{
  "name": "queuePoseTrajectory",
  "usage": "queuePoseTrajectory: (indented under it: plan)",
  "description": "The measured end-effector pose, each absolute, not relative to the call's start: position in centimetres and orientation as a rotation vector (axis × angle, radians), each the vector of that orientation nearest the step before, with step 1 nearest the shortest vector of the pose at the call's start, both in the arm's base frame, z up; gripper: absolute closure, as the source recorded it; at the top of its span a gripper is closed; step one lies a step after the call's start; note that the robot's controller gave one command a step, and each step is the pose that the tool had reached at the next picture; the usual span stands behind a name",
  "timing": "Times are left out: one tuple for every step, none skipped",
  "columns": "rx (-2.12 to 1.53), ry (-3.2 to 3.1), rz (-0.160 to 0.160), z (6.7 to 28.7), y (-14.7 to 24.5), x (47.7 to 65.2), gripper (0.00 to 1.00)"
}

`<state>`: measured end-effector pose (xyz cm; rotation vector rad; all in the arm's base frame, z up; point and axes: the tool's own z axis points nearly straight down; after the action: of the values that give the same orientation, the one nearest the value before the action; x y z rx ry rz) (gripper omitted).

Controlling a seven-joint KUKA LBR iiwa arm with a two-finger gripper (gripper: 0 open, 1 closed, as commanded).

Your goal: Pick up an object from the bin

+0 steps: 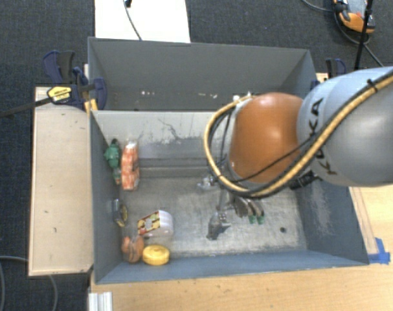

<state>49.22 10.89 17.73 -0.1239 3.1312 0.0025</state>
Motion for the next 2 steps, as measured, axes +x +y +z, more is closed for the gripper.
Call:
queuePoseTrajectory:
  plan:
    - [-0.109, 3.137, 0.007, 16.1, 16.6, 48.1, 0.0]
    - [-0.391, 3.111, 0.003, 12.9, 18.1, 50.7, 0.0]
